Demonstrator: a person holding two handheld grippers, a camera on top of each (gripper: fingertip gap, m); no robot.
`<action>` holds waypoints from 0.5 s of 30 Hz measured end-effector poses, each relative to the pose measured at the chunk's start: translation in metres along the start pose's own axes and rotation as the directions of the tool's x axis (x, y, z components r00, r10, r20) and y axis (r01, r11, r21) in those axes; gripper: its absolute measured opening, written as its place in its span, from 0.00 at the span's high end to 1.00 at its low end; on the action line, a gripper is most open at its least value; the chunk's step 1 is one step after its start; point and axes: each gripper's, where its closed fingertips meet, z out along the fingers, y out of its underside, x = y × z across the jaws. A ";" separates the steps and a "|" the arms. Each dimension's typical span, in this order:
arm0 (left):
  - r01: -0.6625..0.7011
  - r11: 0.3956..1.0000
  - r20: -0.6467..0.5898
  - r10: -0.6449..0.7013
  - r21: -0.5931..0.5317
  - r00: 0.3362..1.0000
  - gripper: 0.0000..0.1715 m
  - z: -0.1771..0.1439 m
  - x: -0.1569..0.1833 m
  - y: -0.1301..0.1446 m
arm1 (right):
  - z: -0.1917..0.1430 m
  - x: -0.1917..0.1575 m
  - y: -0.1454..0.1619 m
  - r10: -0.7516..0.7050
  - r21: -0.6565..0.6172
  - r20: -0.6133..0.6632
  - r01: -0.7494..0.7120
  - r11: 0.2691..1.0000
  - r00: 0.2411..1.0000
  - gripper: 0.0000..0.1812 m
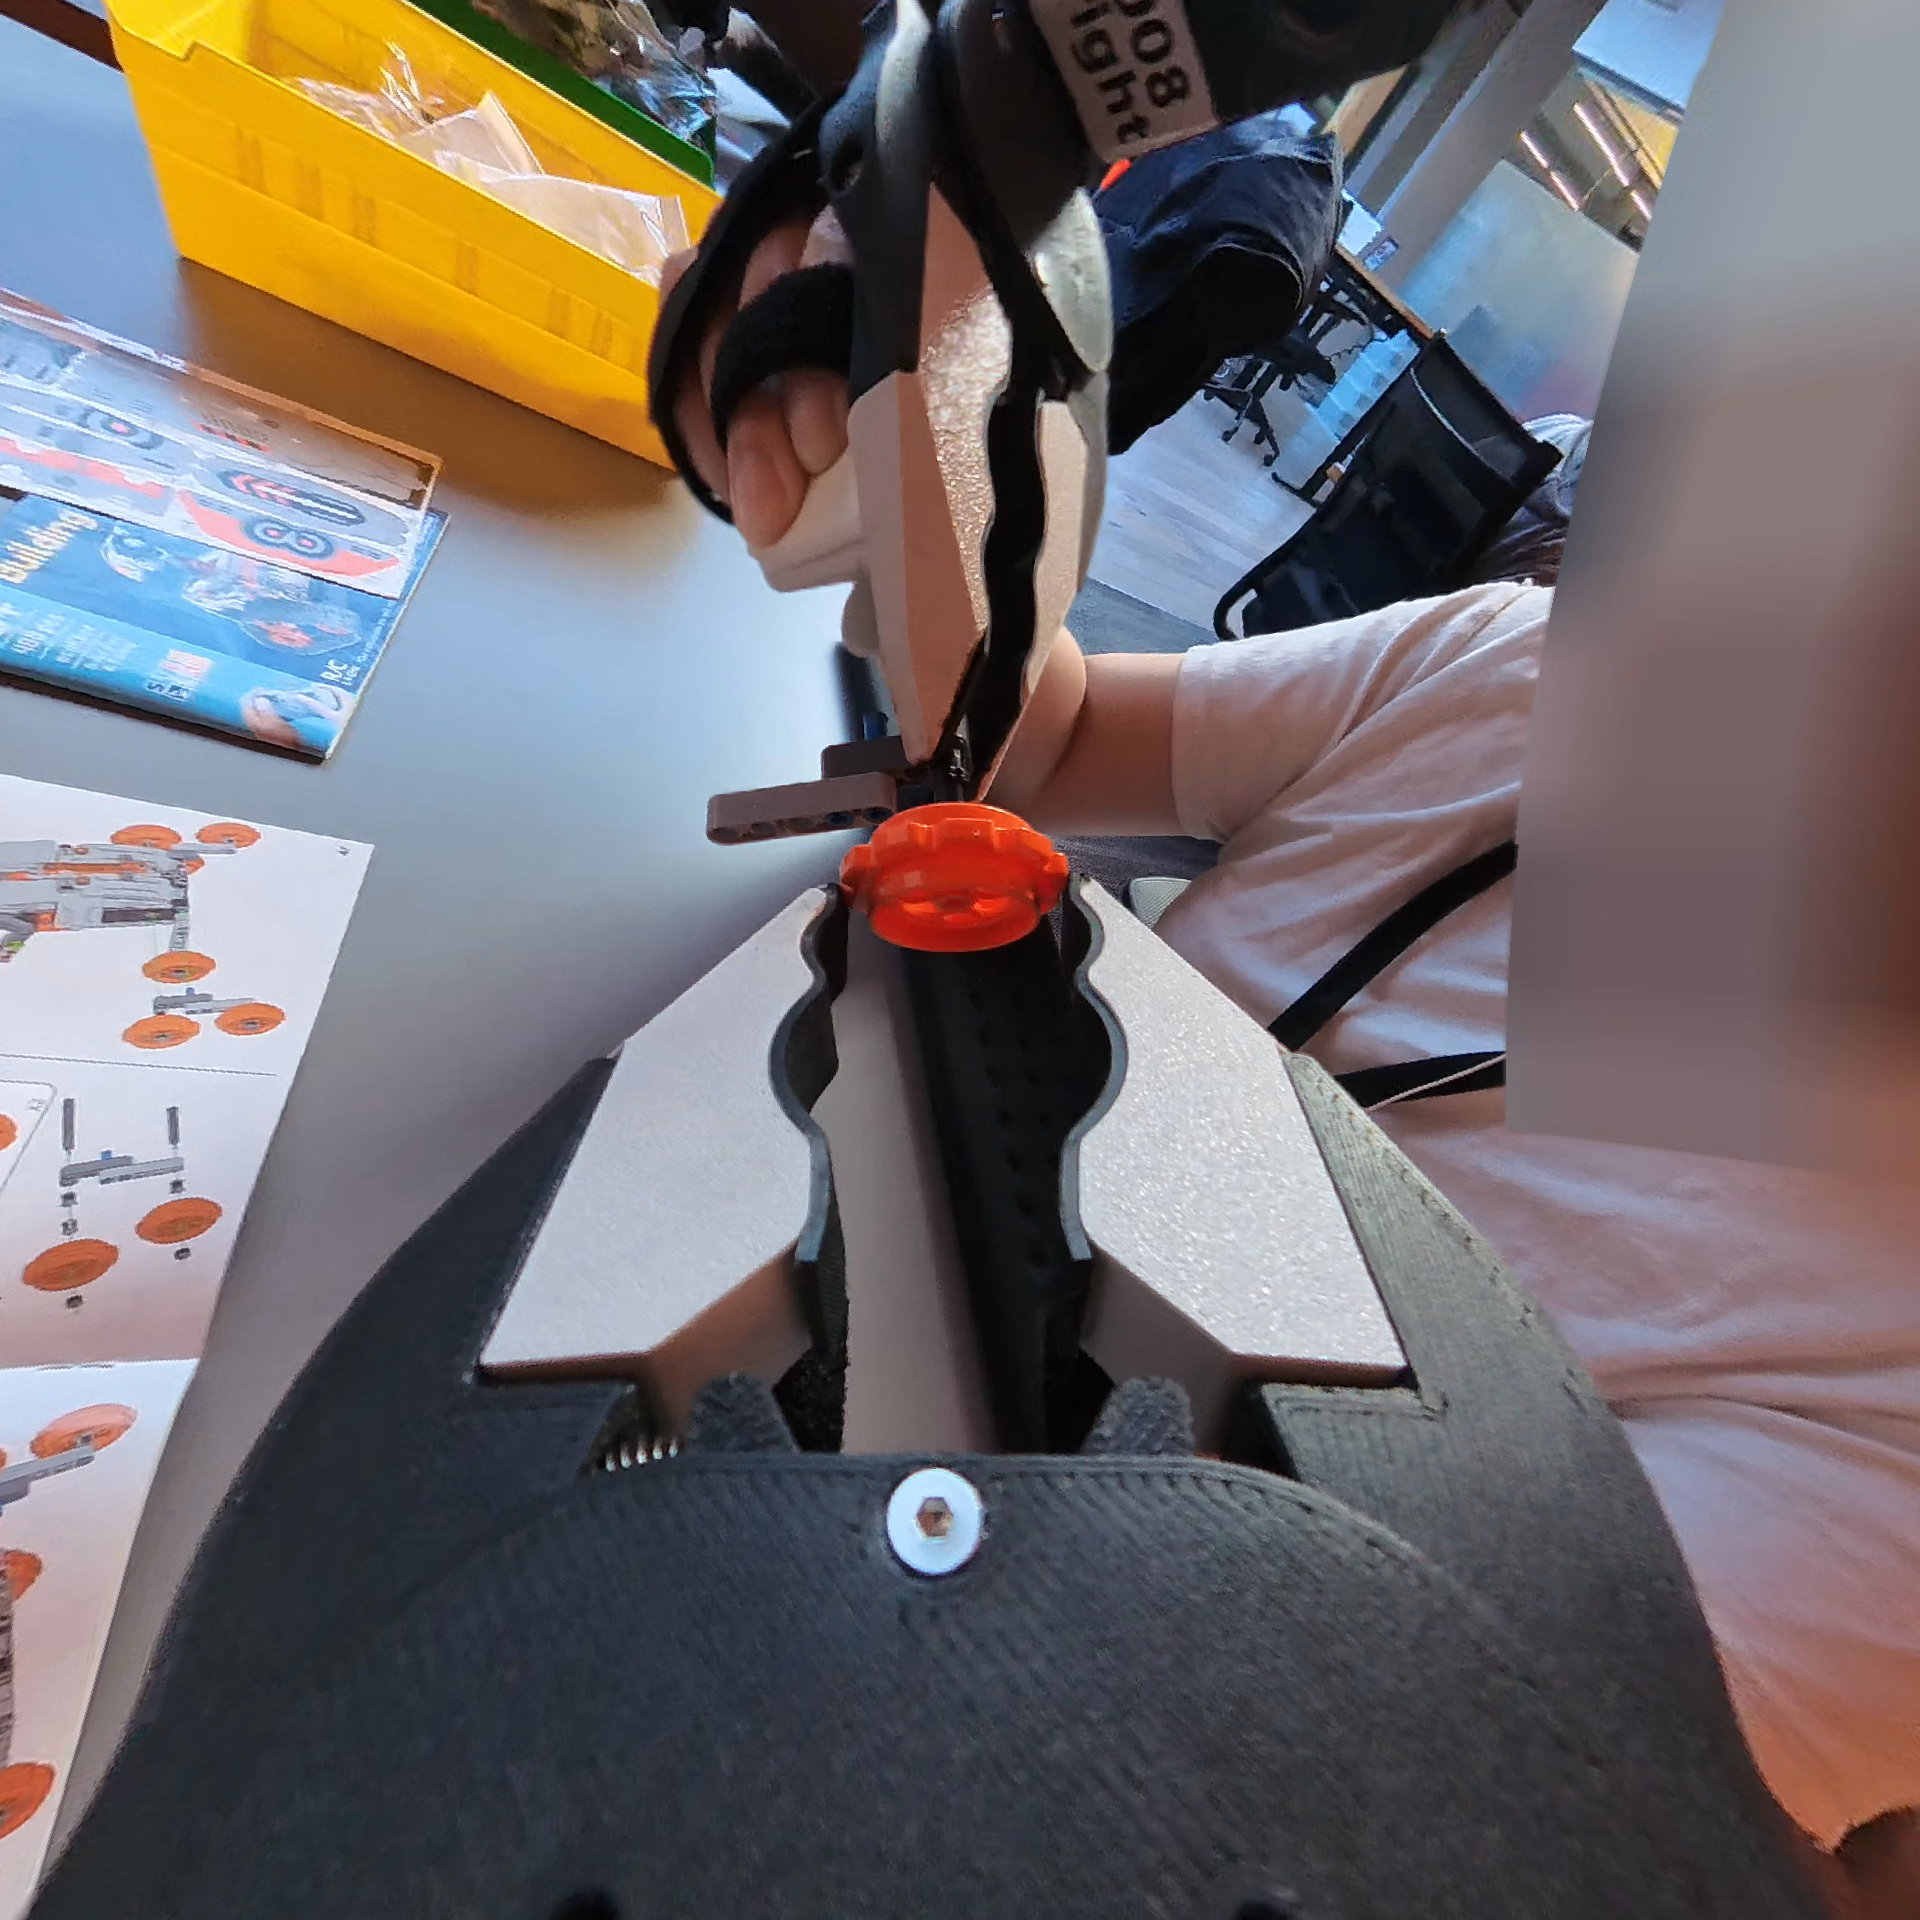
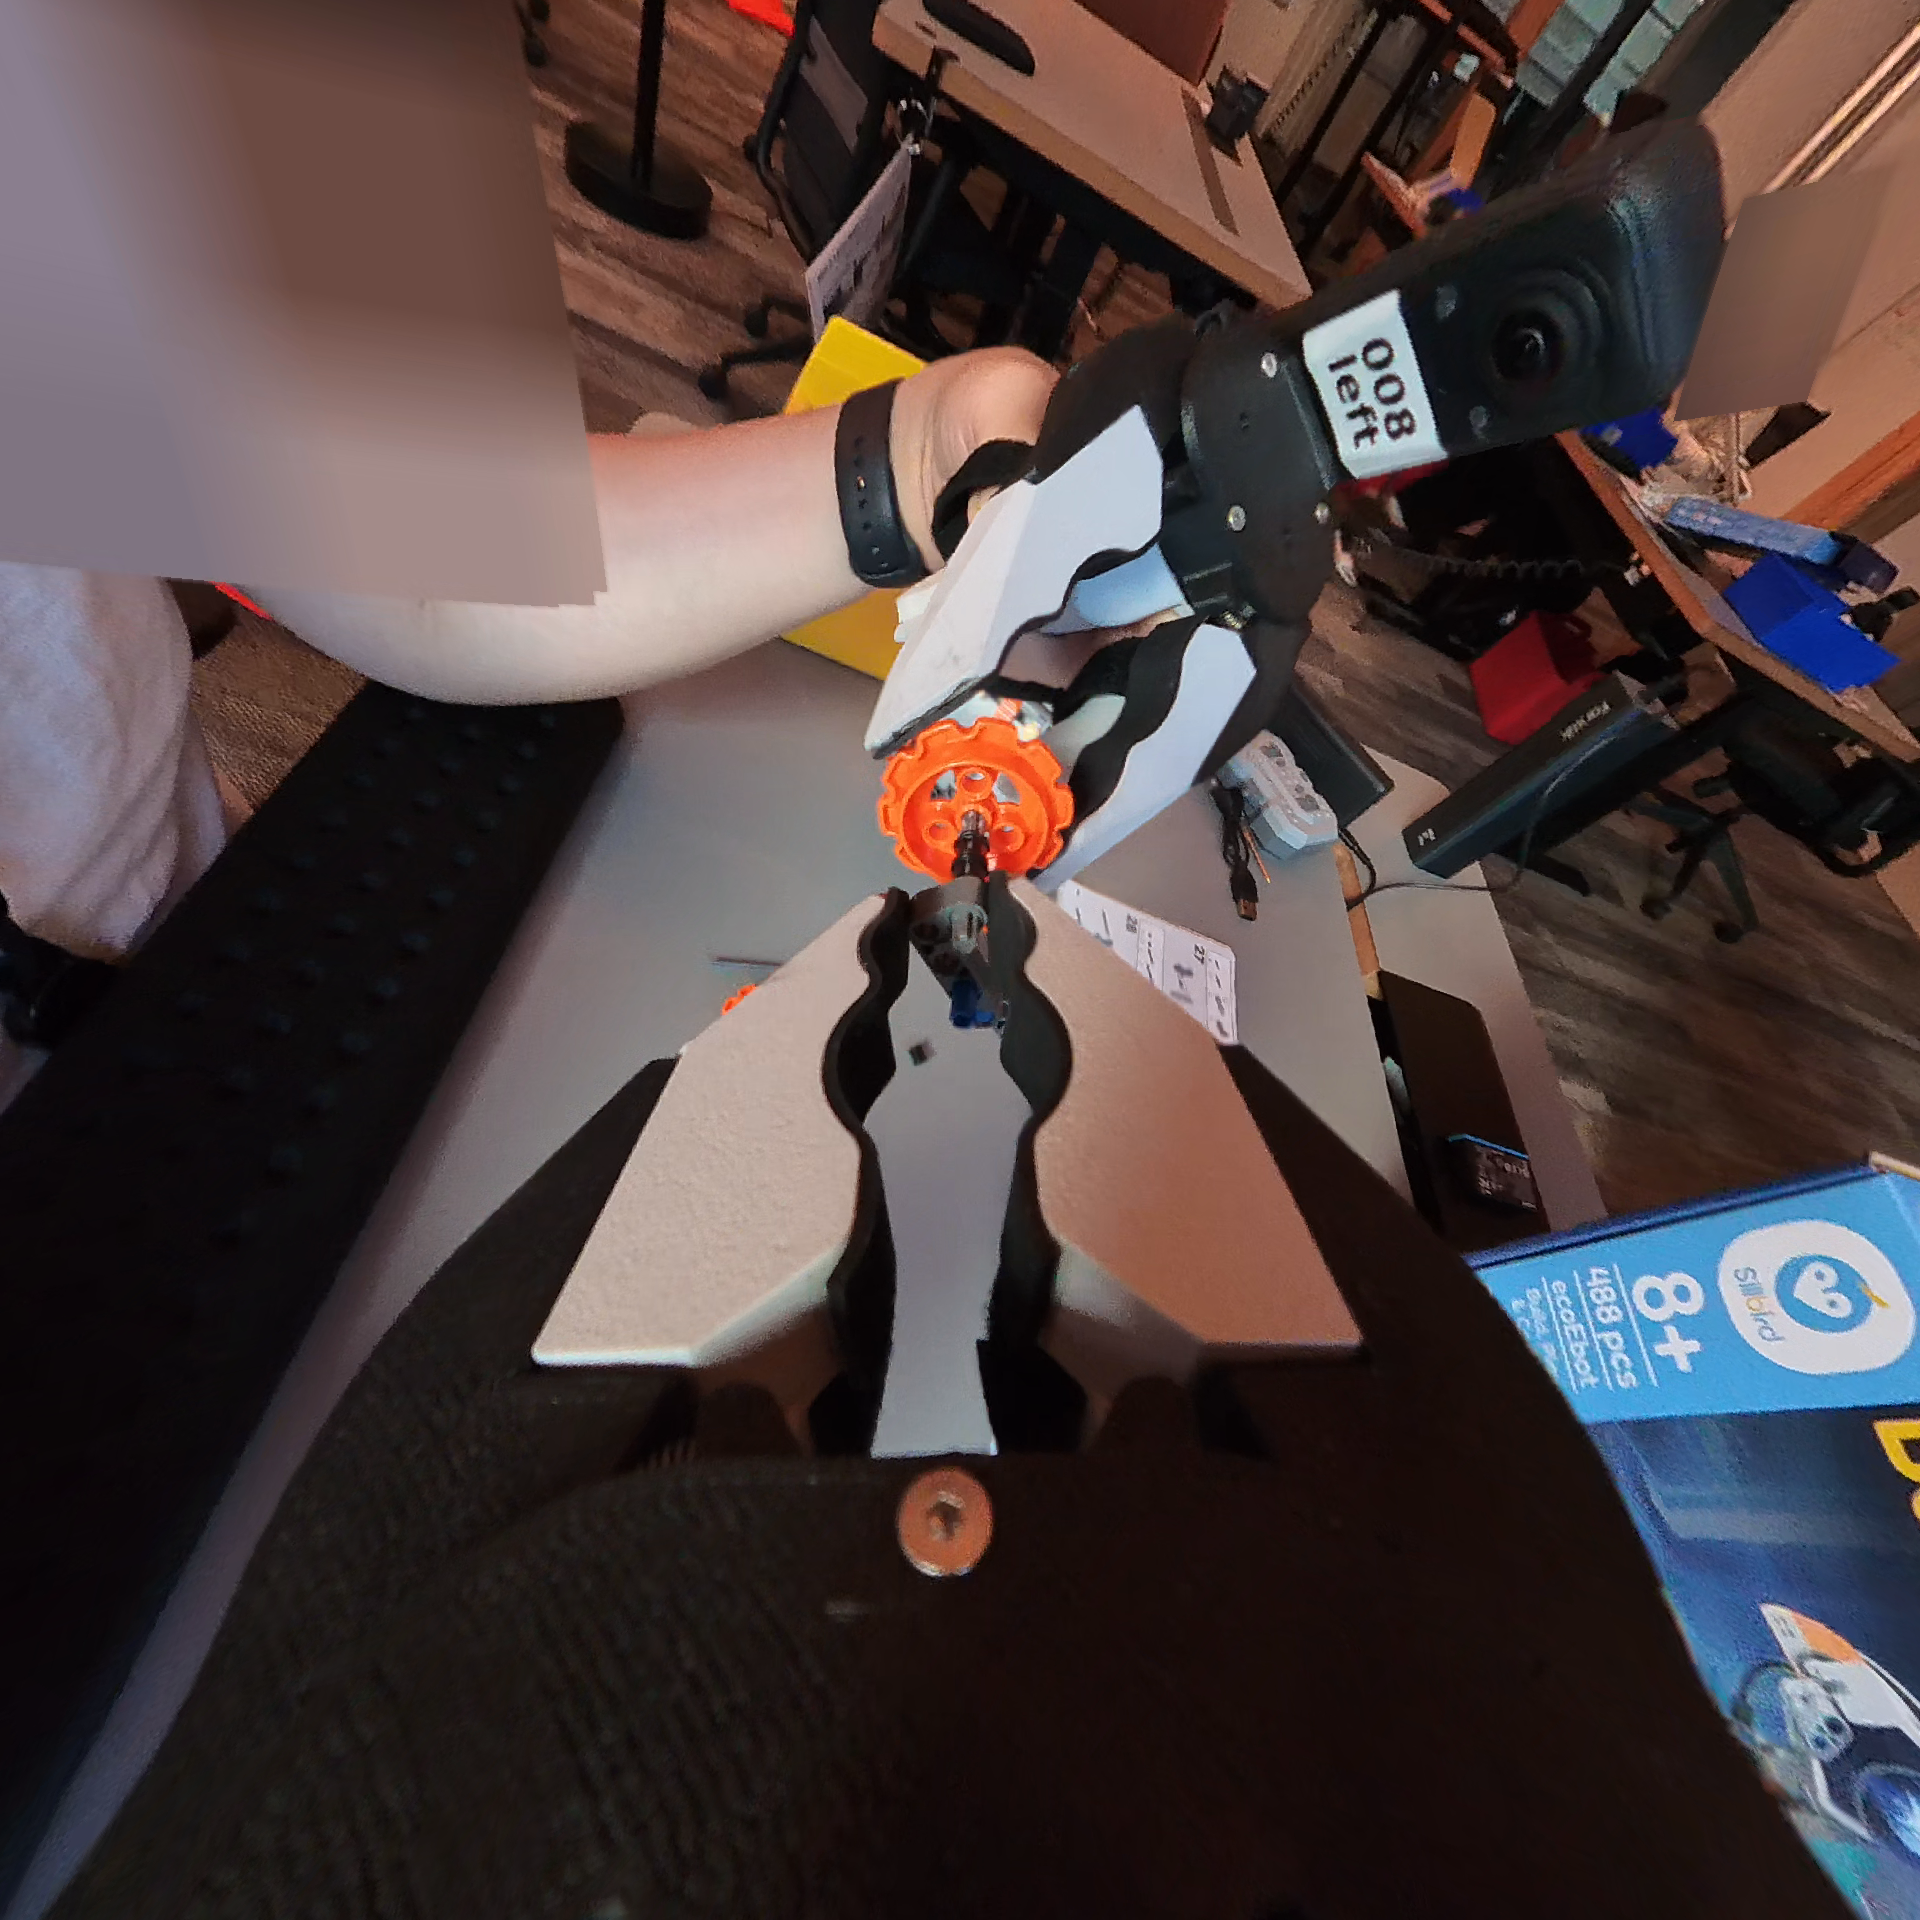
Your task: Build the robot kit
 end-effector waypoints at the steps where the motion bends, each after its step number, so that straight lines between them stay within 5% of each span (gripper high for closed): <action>1: 0.005 1.000 -0.001 -0.005 0.007 1.000 0.77 0.000 0.001 -0.001 | 0.000 0.000 0.000 0.002 0.015 0.003 -0.002 1.000 1.000 0.92; 10: 0.047 0.996 -0.052 -0.043 0.072 0.998 0.74 -0.003 0.004 -0.012 | -0.007 0.003 -0.003 0.086 0.233 0.114 -0.111 0.966 0.990 0.92; 15: 0.015 0.993 0.032 -0.019 0.121 0.999 0.71 -0.014 -0.002 -0.019 | -0.038 0.002 -0.024 0.138 0.522 0.332 -0.304 0.797 0.933 0.92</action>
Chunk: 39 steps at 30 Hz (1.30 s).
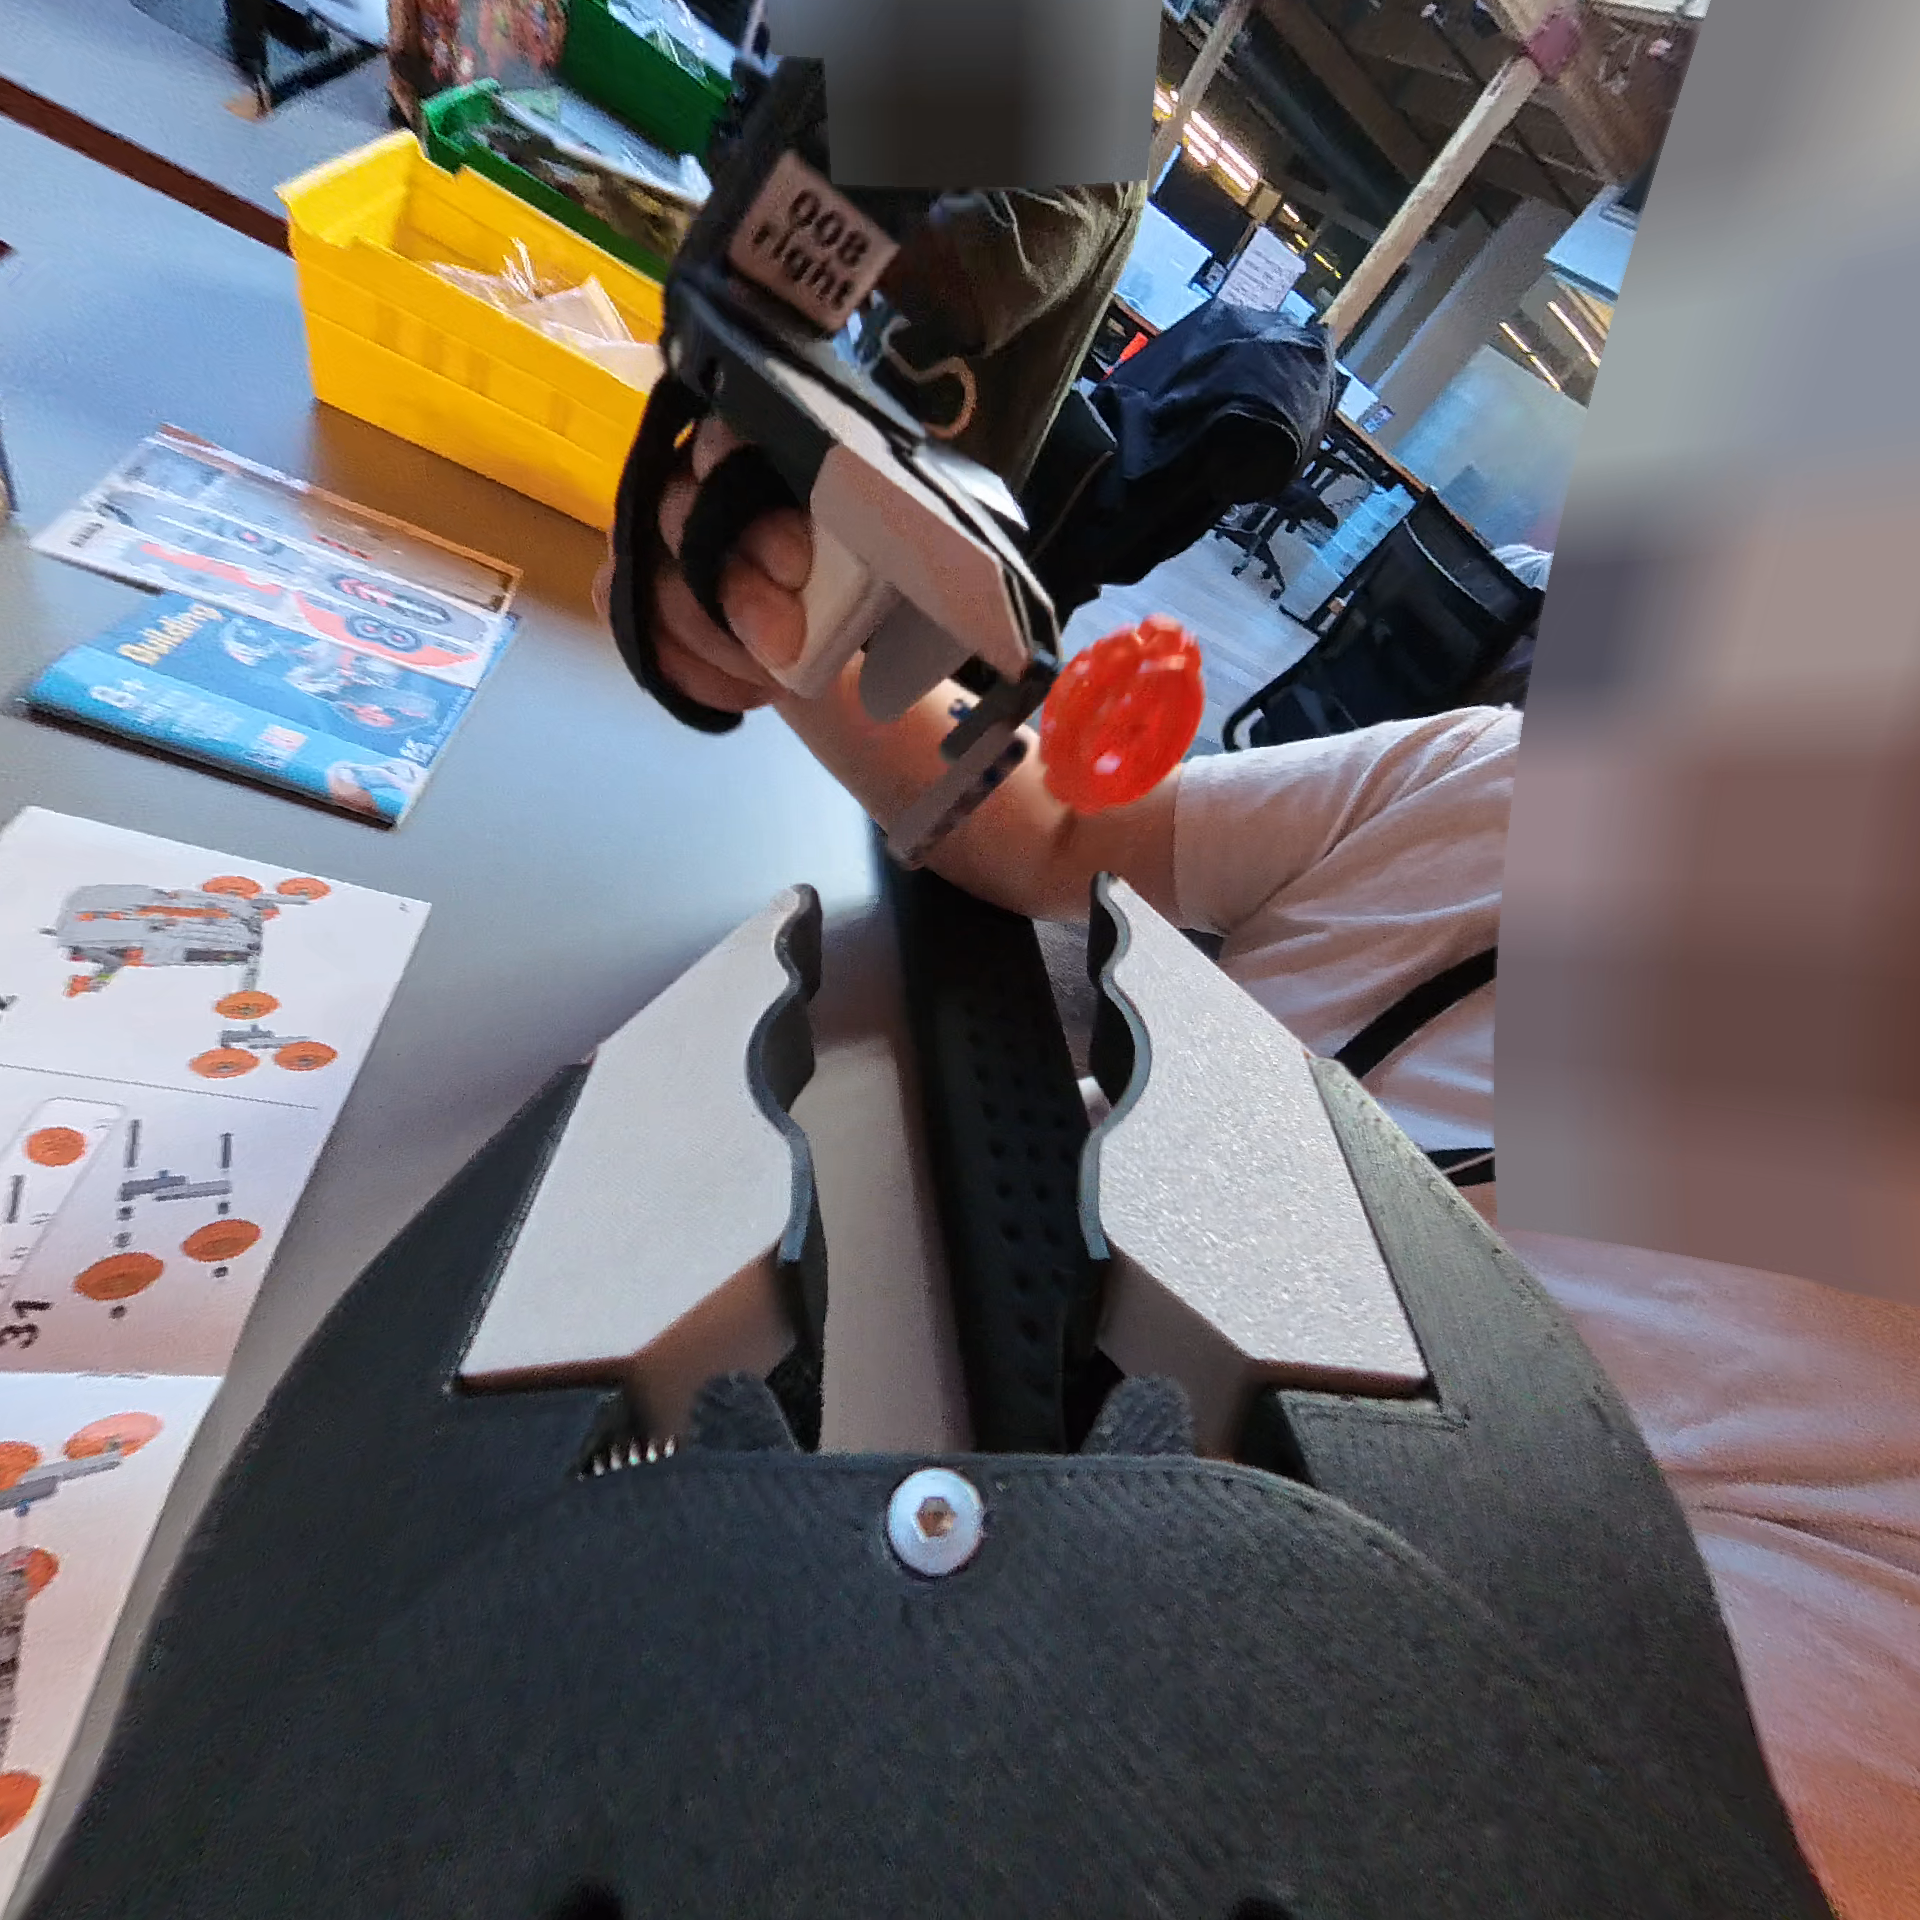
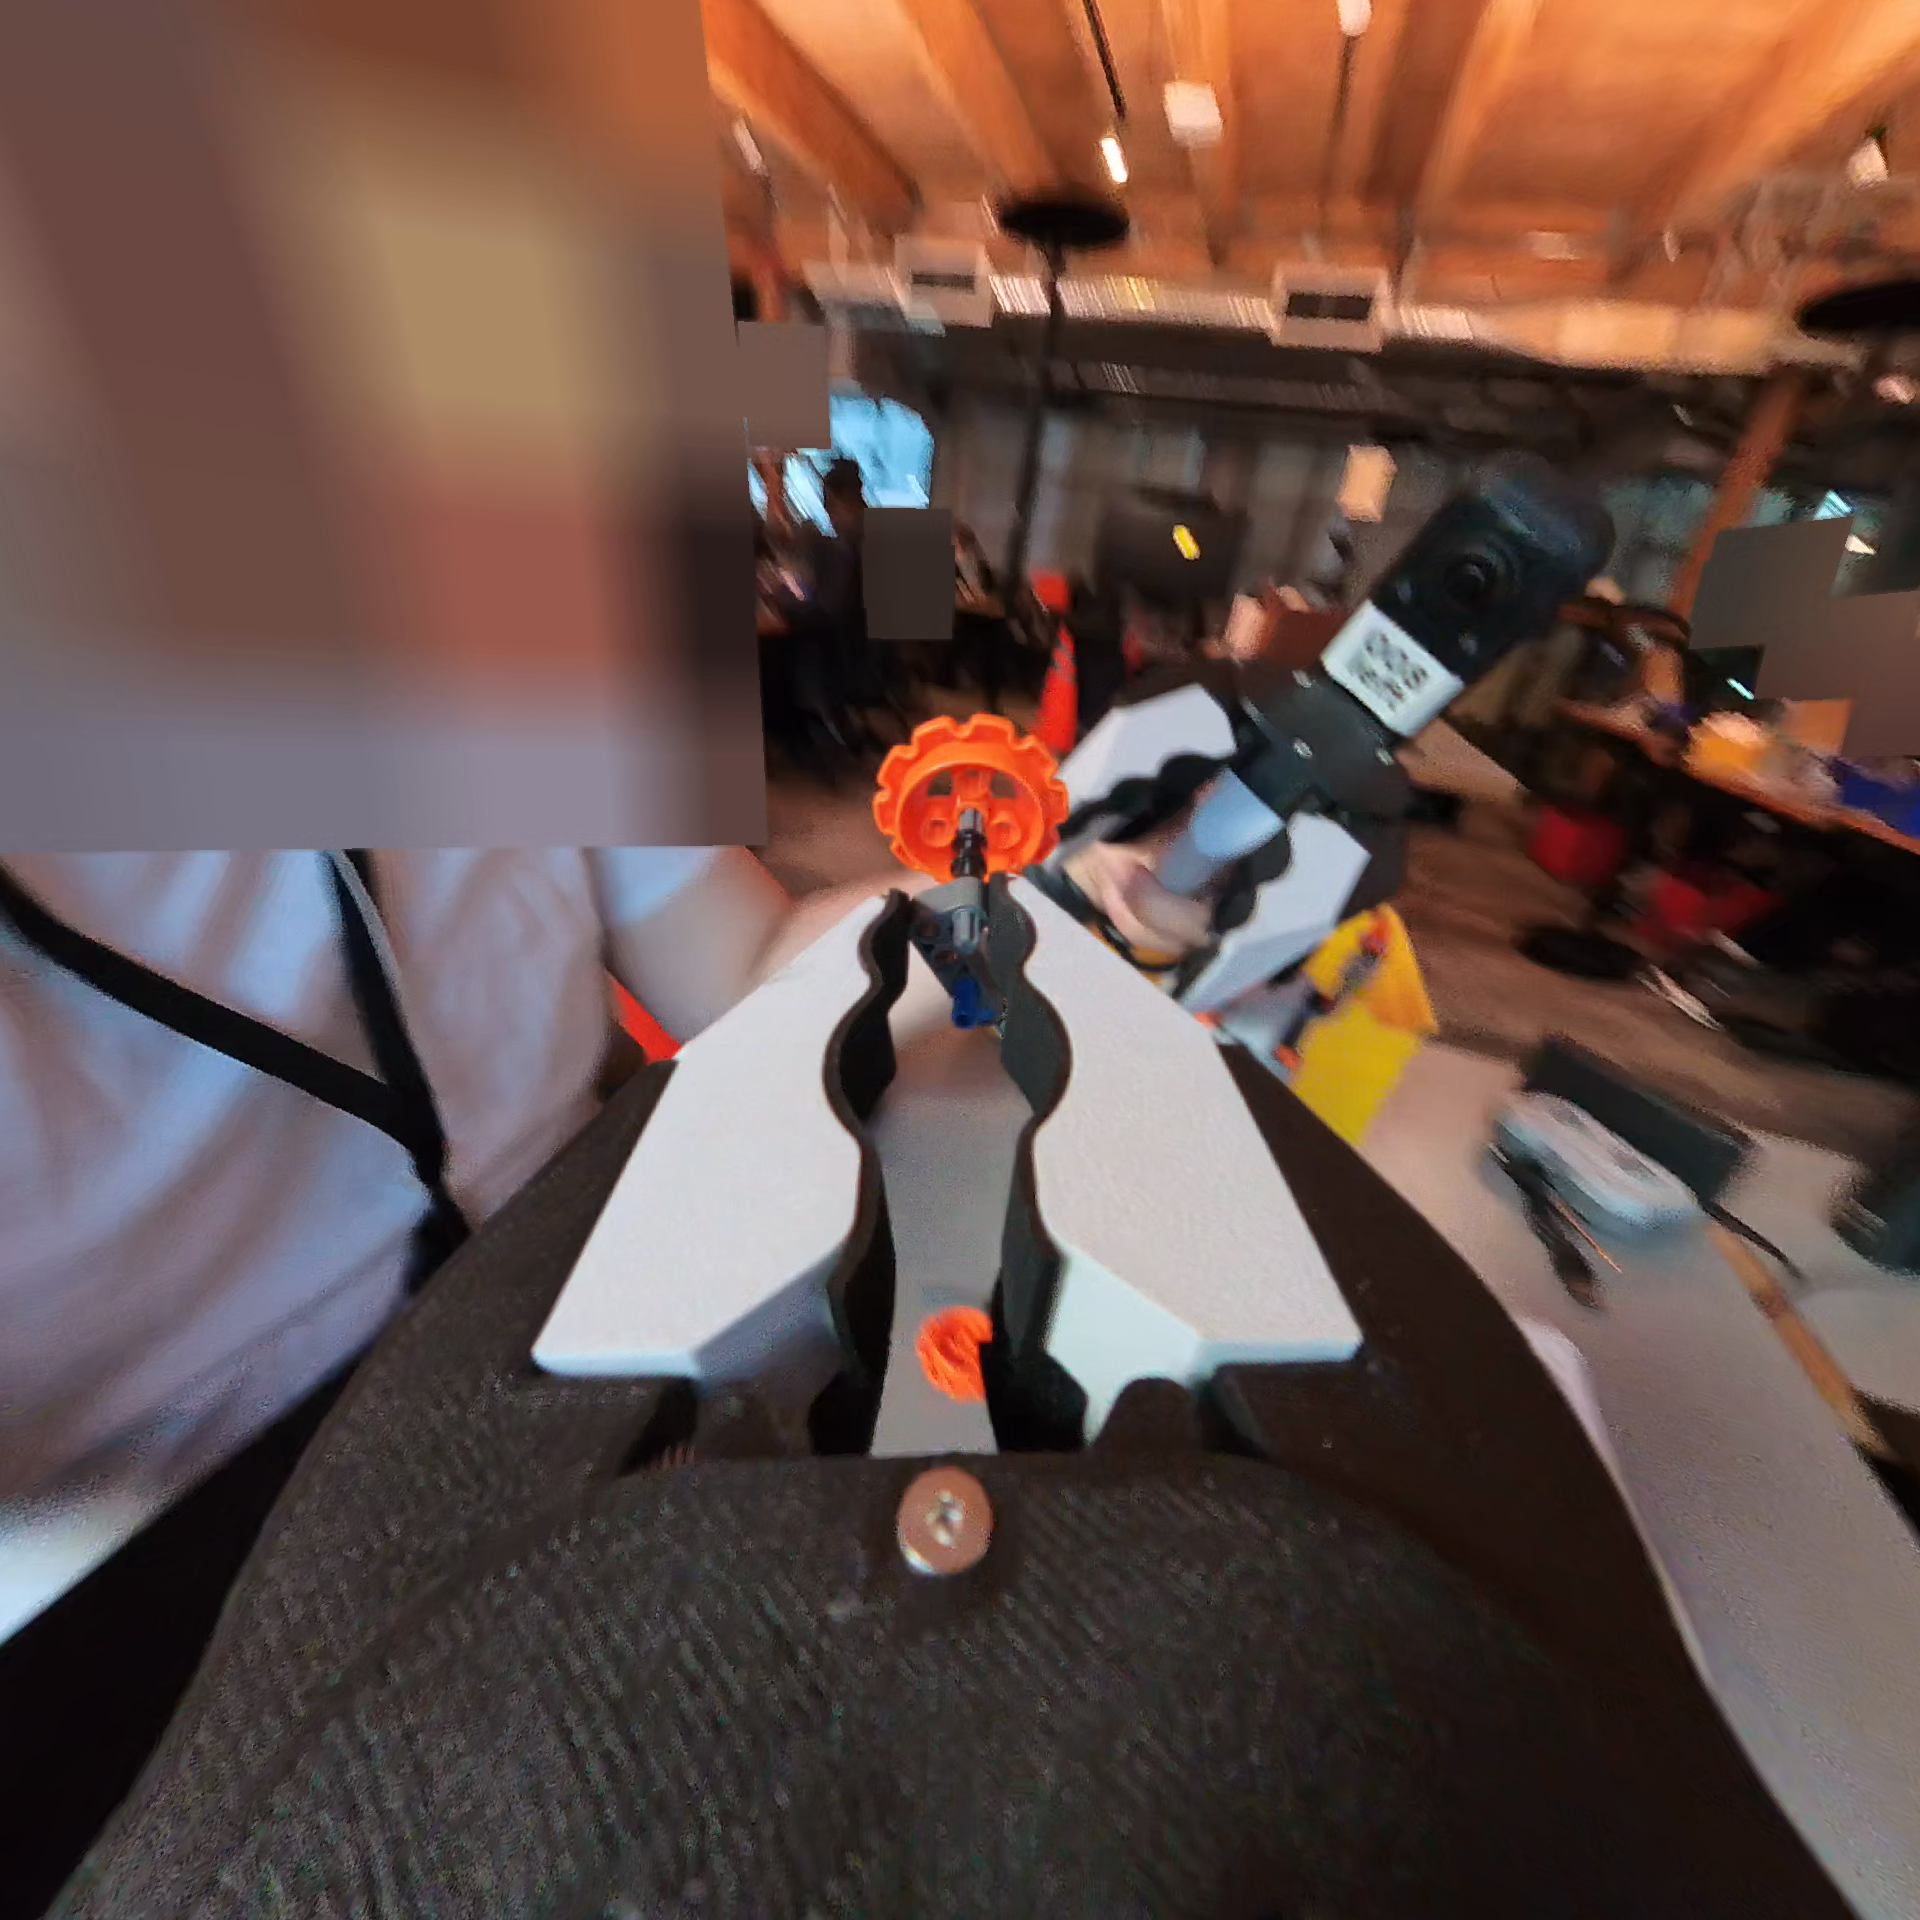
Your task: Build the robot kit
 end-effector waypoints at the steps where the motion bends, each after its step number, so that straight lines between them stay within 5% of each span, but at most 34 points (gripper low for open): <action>1: -0.023 1.000 0.002 0.023 0.013 1.000 0.71 -0.001 0.003 -0.003 | -0.004 -0.005 -0.008 0.021 0.071 0.050 -0.025 0.997 0.999 0.92; 5: -0.165 0.986 0.027 0.164 0.036 0.986 0.71 0.005 0.021 -0.015 | -0.012 -0.021 -0.026 0.012 0.198 0.161 -0.045 0.979 0.987 0.92; 15: -0.421 0.906 0.296 0.391 0.042 0.871 0.68 0.021 0.038 -0.047 | -0.021 -0.019 -0.038 0.007 0.273 0.143 -0.046 0.961 0.990 0.92; 19: -0.466 0.884 0.546 0.407 -0.036 0.732 0.63 0.007 0.017 -0.059 | -0.032 0.021 -0.048 0.125 0.365 -0.047 -0.100 0.926 0.991 0.92; 24: -0.594 0.791 0.742 0.483 -0.144 0.464 0.55 -0.002 0.004 -0.078 | -0.048 0.063 -0.054 0.280 0.456 -0.279 -0.130 0.880 0.918 0.92; 33: -0.532 0.804 0.839 0.465 -0.266 0.284 0.68 0.006 -0.039 -0.077 | -0.034 0.076 -0.055 0.420 0.512 -0.359 -0.201 0.835 0.834 0.92; 39: -0.551 0.756 0.868 0.484 -0.353 0.109 0.79 0.004 -0.046 -0.083 | -0.029 0.082 -0.051 0.457 0.554 -0.406 -0.185 0.812 0.792 0.92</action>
